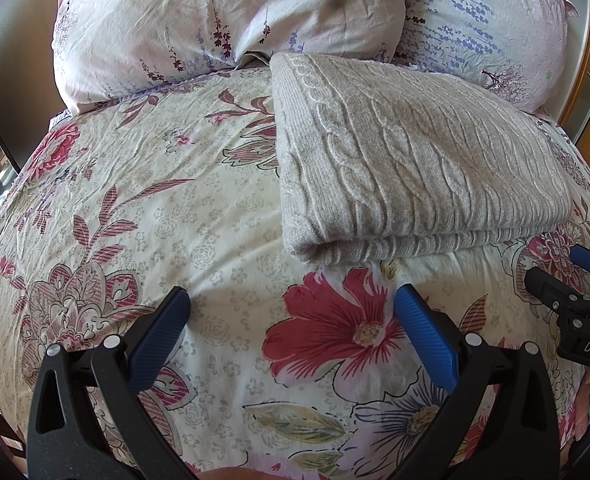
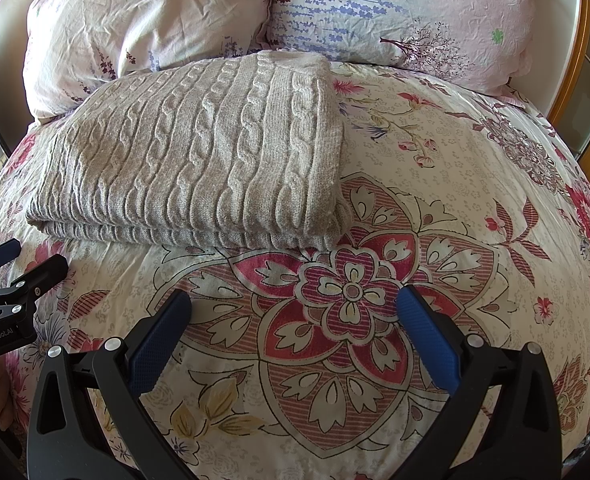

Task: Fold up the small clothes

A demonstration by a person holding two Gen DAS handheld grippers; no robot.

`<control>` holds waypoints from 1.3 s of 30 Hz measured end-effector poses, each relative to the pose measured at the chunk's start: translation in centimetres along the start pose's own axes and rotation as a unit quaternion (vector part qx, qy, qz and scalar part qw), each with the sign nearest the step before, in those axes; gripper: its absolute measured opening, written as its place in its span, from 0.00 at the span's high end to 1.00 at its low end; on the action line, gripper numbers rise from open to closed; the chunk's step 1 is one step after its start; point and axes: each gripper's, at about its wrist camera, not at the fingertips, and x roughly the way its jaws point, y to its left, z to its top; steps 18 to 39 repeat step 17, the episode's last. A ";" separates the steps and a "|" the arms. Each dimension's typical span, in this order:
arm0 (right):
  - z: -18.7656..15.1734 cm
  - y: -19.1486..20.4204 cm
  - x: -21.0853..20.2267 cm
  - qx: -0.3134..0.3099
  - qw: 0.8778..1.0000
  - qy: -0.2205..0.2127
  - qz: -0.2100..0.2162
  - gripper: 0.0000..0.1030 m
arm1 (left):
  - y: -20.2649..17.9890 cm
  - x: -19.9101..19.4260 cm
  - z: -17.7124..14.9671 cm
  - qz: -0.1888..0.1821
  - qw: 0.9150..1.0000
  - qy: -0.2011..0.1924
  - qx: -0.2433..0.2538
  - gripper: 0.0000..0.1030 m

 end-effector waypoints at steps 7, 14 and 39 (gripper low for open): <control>0.0 0.0 0.0 0.000 1.000 0.000 0.000 0.01 | 0.0 0.0 -0.1 -0.001 1.000 0.001 0.001 0.02; 0.0 0.0 0.0 0.000 1.000 0.000 0.000 0.01 | -0.1 0.1 -0.2 -0.001 1.000 0.002 0.001 0.02; 0.0 0.0 0.0 0.000 1.000 0.000 0.000 0.01 | 0.0 0.1 -0.1 -0.001 1.000 0.002 0.001 0.02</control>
